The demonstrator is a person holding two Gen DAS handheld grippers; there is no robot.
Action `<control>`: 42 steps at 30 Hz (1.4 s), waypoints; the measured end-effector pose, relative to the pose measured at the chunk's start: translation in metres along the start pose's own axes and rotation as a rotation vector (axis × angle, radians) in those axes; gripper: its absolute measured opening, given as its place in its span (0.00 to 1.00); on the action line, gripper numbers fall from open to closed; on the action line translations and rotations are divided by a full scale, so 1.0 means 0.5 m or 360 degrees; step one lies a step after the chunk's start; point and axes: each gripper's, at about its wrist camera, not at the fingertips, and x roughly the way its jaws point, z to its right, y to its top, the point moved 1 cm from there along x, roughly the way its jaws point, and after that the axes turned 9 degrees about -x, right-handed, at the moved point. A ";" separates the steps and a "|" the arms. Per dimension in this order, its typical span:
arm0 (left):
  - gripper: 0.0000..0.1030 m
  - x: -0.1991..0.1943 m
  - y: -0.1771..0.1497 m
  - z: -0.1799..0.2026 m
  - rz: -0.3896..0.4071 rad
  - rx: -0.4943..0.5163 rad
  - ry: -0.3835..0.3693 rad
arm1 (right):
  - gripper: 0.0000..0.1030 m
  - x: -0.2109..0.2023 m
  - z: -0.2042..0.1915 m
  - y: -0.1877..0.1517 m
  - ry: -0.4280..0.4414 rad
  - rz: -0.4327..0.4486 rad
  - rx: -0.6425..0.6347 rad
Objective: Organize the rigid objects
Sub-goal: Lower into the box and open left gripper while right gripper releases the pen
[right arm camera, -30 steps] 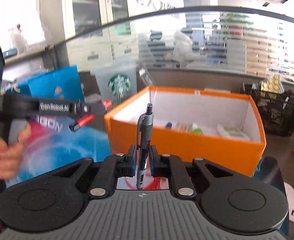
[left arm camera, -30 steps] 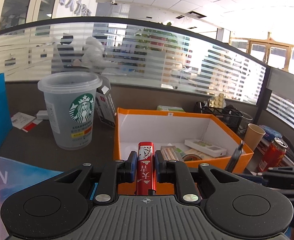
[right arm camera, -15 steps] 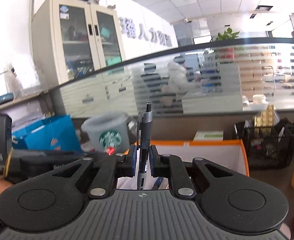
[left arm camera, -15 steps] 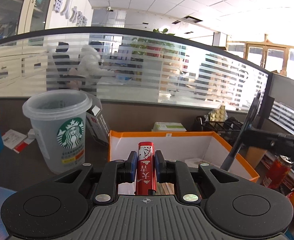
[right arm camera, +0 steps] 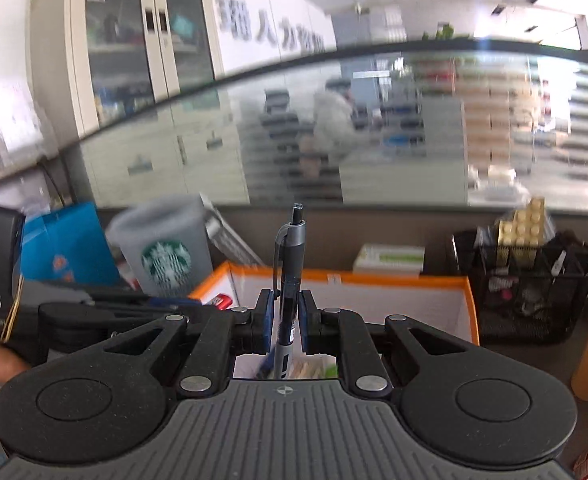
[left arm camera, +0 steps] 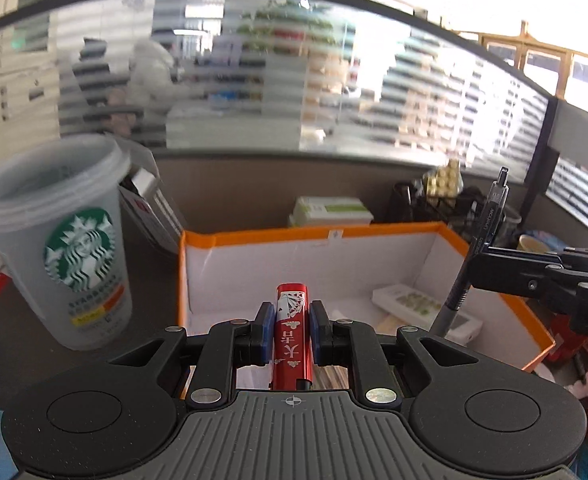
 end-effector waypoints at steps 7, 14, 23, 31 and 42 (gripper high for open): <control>0.16 0.046 -0.014 -0.014 -0.0209 0.0013 -0.0034 | 0.12 0.024 0.010 -0.019 0.0017 -0.0192 -0.0029; 0.16 0.083 -0.032 0.005 -0.0380 0.0088 -0.0054 | 0.12 0.086 0.006 -0.033 0.0140 -0.0465 -0.0030; 0.16 0.114 -0.044 0.011 -0.0431 0.0115 0.0002 | 0.12 0.143 0.021 -0.056 0.0173 -0.0630 0.0014; 0.16 0.126 -0.048 0.019 -0.0432 0.0154 0.0040 | 0.12 0.163 0.034 -0.069 0.0141 -0.0676 0.0007; 0.16 0.123 -0.052 0.028 -0.0368 0.0187 0.0114 | 0.12 0.172 0.045 -0.087 0.0090 -0.0710 0.0000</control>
